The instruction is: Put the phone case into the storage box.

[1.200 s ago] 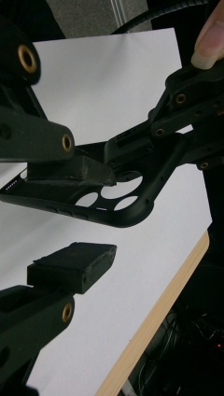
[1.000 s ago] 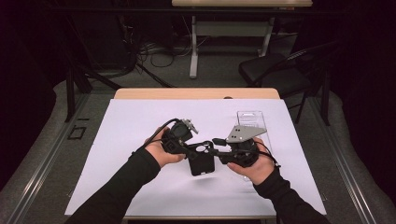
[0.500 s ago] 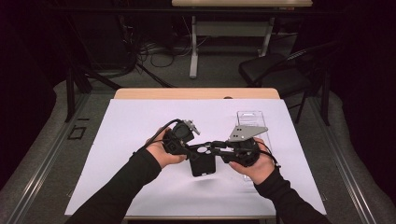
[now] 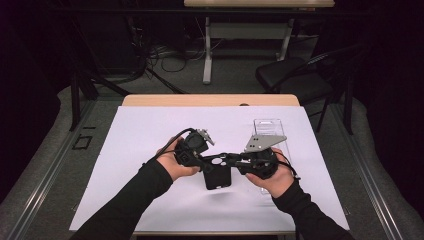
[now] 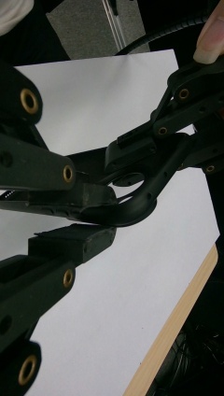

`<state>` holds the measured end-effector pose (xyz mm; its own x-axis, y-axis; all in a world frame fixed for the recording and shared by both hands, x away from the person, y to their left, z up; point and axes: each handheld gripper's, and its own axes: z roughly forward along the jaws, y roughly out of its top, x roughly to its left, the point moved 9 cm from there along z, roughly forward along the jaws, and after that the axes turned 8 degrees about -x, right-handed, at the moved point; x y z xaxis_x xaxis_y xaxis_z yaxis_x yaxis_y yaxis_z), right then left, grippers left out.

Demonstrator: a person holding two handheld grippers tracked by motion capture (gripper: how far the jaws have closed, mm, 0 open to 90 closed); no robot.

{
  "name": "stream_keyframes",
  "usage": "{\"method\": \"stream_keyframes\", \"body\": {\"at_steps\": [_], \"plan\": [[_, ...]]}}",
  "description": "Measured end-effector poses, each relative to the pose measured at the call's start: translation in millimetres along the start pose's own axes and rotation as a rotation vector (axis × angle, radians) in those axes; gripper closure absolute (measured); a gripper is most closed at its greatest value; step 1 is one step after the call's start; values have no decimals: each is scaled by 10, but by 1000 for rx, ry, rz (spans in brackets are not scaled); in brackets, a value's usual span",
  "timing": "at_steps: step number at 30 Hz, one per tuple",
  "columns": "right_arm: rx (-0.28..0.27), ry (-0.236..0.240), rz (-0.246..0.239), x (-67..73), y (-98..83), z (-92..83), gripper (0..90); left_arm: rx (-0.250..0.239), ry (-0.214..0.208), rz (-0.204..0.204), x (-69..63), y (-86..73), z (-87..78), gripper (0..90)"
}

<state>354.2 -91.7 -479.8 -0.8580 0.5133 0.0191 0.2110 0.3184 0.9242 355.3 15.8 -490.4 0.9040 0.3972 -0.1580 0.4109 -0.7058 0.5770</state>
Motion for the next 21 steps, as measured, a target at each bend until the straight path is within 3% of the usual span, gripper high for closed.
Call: {"method": "stream_keyframes", "body": {"at_steps": [21], "plan": [[7,-23,16,-5,-3,-10,820,-4,3,0,-9,7,18,814]]}}
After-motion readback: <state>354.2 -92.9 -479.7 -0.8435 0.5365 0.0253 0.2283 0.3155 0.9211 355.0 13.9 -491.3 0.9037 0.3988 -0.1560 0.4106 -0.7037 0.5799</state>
